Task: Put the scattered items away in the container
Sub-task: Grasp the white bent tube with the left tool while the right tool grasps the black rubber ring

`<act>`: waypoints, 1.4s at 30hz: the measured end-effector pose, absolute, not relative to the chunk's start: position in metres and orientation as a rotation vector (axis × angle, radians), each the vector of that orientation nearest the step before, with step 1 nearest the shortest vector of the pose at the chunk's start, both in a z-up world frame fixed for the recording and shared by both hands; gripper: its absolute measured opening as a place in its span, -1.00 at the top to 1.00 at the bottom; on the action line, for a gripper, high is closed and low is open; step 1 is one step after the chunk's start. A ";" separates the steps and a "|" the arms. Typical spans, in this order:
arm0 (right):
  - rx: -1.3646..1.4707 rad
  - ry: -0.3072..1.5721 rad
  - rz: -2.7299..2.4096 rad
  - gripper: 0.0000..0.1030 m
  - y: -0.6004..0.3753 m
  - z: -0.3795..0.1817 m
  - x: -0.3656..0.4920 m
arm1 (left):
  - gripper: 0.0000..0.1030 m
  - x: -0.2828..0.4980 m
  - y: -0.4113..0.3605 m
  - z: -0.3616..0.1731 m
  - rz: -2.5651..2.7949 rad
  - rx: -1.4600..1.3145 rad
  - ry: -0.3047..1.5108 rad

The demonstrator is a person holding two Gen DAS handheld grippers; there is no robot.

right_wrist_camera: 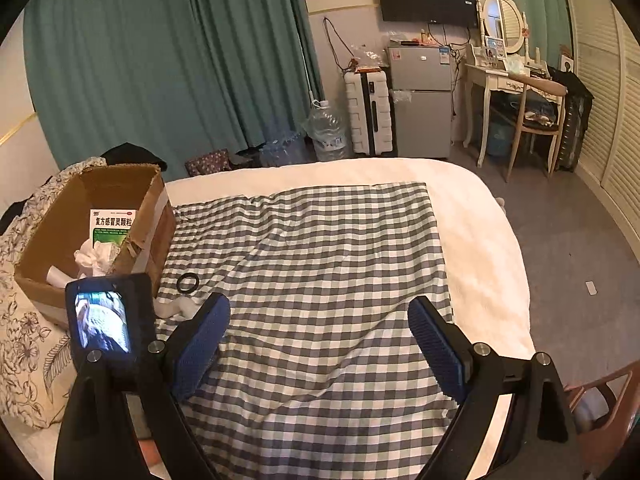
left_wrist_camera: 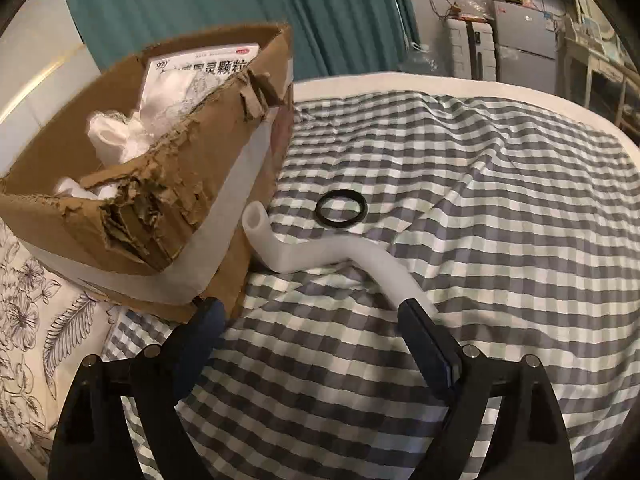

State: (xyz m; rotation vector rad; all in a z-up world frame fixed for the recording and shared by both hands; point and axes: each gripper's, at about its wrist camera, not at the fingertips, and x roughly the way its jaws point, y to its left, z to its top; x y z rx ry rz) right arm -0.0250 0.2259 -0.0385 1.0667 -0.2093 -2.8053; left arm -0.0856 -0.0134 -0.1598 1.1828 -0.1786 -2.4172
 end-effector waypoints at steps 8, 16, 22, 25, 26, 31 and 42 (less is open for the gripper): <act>1.099 -0.212 -2.791 -0.77 0.225 -0.051 -0.031 | -1.00 -0.125 -0.018 -0.171 -2.403 1.112 -0.083; 1.164 -0.177 -2.756 -0.77 0.218 -0.073 -0.044 | -1.00 -0.159 -0.049 -0.188 -2.284 1.165 0.261; 1.205 -0.169 -2.747 -0.77 0.217 -0.089 -0.053 | -0.57 -0.143 -0.053 -0.188 -2.406 1.135 0.291; 1.211 -0.165 -2.744 -0.77 0.214 -0.096 -0.062 | -0.30 -0.136 -0.058 -0.183 -2.433 1.149 0.308; 1.213 -0.169 -2.737 -0.77 0.213 -0.098 -0.065 | -0.05 -0.132 -0.060 -0.180 -2.442 1.148 0.314; 1.174 -0.197 -2.699 -0.77 0.201 -0.101 -0.076 | 0.73 -0.131 -0.062 -0.169 -2.479 1.177 0.315; 1.014 -0.051 -2.594 -0.76 0.161 -0.096 -0.112 | 0.73 -0.100 -0.082 -0.171 -2.440 1.129 0.534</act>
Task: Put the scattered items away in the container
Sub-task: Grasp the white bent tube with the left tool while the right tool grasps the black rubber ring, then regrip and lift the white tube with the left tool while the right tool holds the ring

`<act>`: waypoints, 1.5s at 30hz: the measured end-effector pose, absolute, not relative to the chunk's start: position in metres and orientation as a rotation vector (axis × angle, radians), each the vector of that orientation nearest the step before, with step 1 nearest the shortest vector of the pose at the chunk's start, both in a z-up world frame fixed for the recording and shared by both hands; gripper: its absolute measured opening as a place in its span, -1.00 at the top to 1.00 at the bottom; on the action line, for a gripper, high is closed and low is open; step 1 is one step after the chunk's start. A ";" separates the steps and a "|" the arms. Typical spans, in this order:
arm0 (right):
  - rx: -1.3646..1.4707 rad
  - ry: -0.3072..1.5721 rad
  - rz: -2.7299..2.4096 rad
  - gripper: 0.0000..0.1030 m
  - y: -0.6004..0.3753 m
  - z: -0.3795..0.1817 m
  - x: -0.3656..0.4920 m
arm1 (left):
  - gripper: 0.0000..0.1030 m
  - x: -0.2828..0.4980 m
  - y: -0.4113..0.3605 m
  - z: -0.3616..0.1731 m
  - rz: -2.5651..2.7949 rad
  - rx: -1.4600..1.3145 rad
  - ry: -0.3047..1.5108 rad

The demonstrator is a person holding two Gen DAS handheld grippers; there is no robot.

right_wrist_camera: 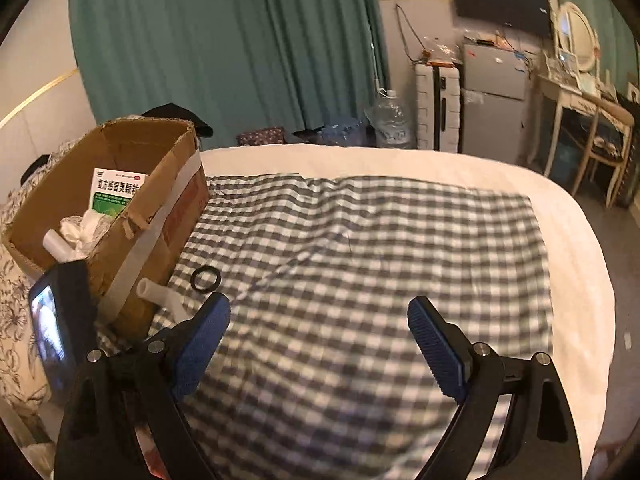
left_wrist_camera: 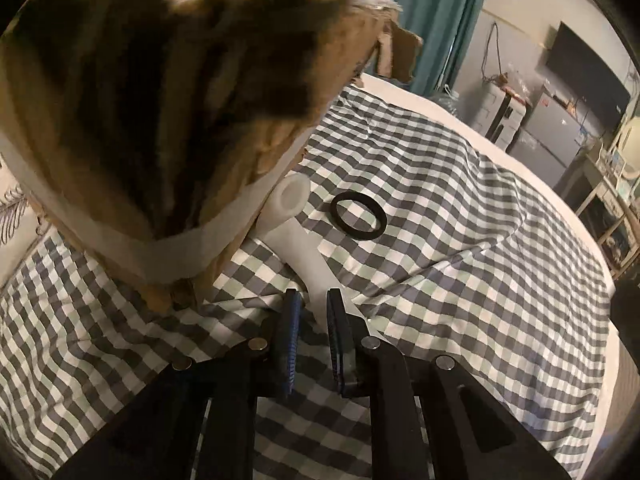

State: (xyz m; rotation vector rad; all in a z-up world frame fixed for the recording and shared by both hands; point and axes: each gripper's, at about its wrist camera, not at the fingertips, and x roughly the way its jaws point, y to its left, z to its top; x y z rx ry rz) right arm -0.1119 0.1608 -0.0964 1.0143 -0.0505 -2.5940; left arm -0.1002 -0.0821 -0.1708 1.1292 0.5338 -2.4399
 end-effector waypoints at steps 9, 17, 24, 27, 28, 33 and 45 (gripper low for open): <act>0.999 0.090 -2.450 -0.54 0.111 -0.120 -0.158 | -0.70 -0.086 -0.093 -0.179 -2.298 0.981 0.632; 0.984 0.294 -2.265 -0.17 0.037 -0.143 -0.176 | -0.75 -0.090 -0.097 -0.182 -2.275 0.958 0.676; 1.118 0.361 -2.192 0.92 0.012 -0.172 -0.193 | -0.86 -0.093 -0.097 -0.182 -2.268 0.956 0.663; 1.111 0.332 -2.275 0.93 0.034 -0.166 -0.185 | -0.91 -0.097 -0.093 -0.182 -2.268 0.978 0.632; 1.102 0.342 -2.316 0.93 0.043 -0.162 -0.181 | -0.92 -0.097 -0.092 -0.182 -2.264 0.978 0.627; 1.085 0.354 -2.469 0.93 0.085 -0.143 -0.163 | -0.92 -0.099 -0.090 -0.180 -2.253 0.974 0.627; 1.120 0.166 -2.541 0.93 0.135 -0.154 -0.154 | -1.00 -0.150 -0.055 -0.174 -2.281 0.884 0.600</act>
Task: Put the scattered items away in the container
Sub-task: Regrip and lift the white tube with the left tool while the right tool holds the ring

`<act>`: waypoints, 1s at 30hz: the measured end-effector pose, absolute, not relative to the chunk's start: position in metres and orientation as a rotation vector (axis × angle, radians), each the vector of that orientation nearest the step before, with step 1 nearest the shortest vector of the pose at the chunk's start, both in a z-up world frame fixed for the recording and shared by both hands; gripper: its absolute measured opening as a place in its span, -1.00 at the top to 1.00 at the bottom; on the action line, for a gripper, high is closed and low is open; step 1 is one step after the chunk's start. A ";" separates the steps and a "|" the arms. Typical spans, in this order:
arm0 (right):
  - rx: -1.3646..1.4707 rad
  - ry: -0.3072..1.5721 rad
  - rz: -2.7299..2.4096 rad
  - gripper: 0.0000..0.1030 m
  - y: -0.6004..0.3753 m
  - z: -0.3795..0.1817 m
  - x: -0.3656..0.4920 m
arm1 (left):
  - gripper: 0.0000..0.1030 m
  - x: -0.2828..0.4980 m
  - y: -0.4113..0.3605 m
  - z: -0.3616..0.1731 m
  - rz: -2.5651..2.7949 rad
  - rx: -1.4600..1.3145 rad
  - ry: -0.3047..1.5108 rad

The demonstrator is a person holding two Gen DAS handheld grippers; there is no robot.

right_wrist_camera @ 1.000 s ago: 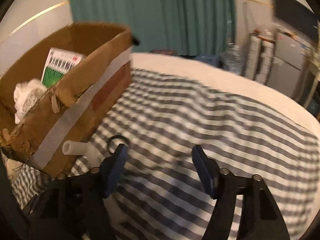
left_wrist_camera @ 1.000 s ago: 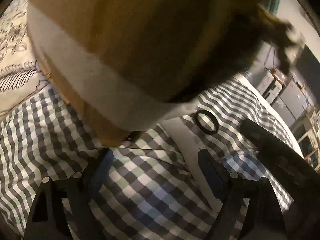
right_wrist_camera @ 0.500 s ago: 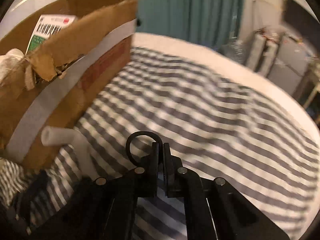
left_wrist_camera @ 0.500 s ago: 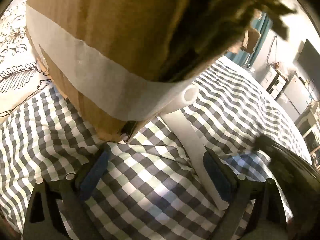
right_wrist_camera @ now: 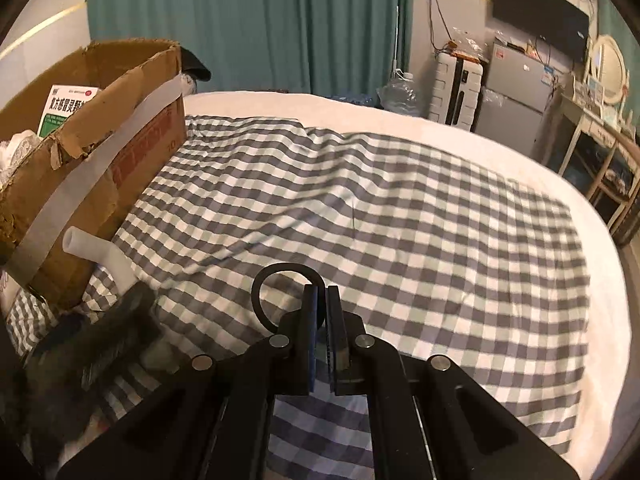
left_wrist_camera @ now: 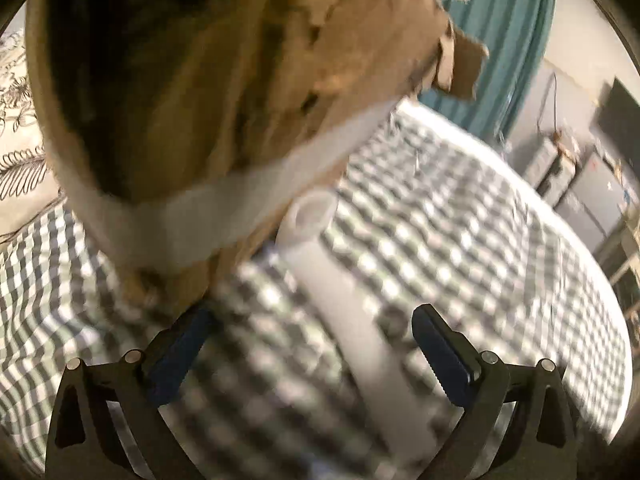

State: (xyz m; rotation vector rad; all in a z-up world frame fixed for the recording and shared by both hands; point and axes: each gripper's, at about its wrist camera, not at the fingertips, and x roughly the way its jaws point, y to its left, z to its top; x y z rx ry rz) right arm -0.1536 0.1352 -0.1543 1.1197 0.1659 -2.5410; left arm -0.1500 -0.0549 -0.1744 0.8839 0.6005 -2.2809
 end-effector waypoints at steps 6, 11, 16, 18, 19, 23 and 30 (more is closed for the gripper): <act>1.140 0.070 -2.518 0.93 0.146 -0.164 -0.157 | 0.46 -0.153 -0.053 -0.173 -2.364 0.902 0.611; 1.129 0.098 -2.522 0.93 0.143 -0.157 -0.150 | 0.80 -0.142 -0.067 -0.175 -2.393 0.927 0.719; 1.105 0.139 -2.540 0.93 0.143 -0.136 -0.136 | 0.85 -0.121 -0.069 -0.162 -2.415 0.963 0.749; 1.094 0.149 -2.546 0.93 0.144 -0.124 -0.129 | 0.85 -0.104 -0.068 -0.160 -2.414 0.999 0.769; 1.085 0.159 -2.554 0.93 0.144 -0.118 -0.124 | 0.85 -0.099 -0.067 -0.158 -2.421 1.008 0.766; 1.063 0.145 -2.558 0.93 0.149 -0.091 -0.101 | 0.85 -0.049 -0.059 -0.150 -2.484 1.053 0.755; 1.055 0.105 -2.622 0.93 0.165 -0.064 -0.082 | 0.18 -0.060 -0.050 -0.154 -2.495 1.053 0.779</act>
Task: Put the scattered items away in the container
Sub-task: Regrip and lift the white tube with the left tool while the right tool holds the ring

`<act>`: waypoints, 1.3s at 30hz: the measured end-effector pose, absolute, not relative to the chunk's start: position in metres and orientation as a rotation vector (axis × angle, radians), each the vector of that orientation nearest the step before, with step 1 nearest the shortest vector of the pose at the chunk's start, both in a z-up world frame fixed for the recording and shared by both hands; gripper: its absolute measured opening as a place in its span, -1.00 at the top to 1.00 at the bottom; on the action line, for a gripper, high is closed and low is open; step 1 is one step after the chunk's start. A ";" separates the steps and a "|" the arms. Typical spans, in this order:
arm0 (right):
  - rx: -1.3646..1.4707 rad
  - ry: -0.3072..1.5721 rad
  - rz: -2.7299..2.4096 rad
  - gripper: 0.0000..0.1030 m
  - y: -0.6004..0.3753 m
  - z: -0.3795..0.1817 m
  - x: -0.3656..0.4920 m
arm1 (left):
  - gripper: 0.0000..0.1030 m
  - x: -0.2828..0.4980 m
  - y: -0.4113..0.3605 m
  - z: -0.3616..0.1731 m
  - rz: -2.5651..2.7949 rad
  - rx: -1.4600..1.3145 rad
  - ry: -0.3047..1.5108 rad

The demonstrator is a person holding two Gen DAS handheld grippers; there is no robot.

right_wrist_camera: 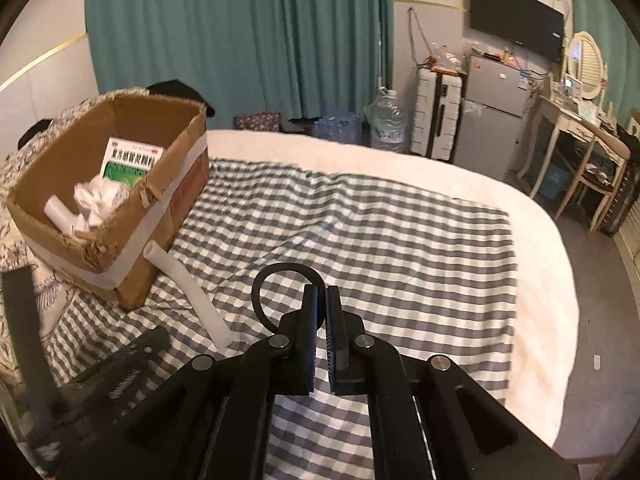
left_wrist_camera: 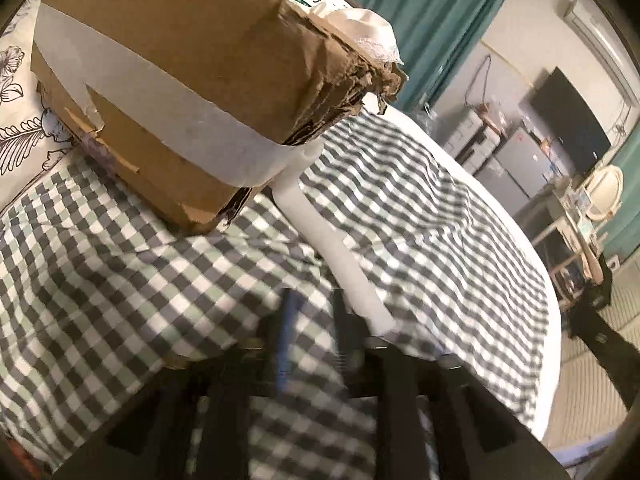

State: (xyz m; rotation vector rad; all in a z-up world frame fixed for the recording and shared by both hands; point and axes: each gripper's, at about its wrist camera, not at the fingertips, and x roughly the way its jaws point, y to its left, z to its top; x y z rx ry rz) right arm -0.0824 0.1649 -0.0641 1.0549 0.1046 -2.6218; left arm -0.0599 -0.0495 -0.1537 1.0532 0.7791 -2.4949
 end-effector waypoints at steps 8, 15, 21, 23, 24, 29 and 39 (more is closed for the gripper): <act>1.083 0.130 -2.635 0.93 0.169 -0.075 -0.089 | -0.30 -0.124 -0.027 -0.182 -2.430 1.065 0.691; 1.105 0.150 -2.602 0.93 0.163 -0.099 -0.104 | -0.75 -0.096 -0.023 -0.173 -2.361 0.937 0.699; 1.083 0.102 -2.593 0.93 0.167 -0.102 -0.104 | -1.00 -0.135 -0.011 -0.190 -2.348 1.104 0.548; 1.067 0.076 -2.600 0.93 0.171 -0.097 -0.103 | -0.92 -0.135 -0.010 -0.190 -2.365 1.119 0.525; 1.059 0.064 -2.605 0.93 0.174 -0.094 -0.102 | -0.75 -0.129 -0.013 -0.187 -2.393 1.088 0.559; 1.019 0.022 -2.622 0.93 0.181 -0.080 -0.100 | 0.73 -0.114 -0.027 -0.182 -2.493 1.059 0.648; 0.986 0.038 -2.619 0.93 0.180 -0.063 -0.090 | 0.82 -0.068 -0.021 -0.114 -2.695 0.812 0.615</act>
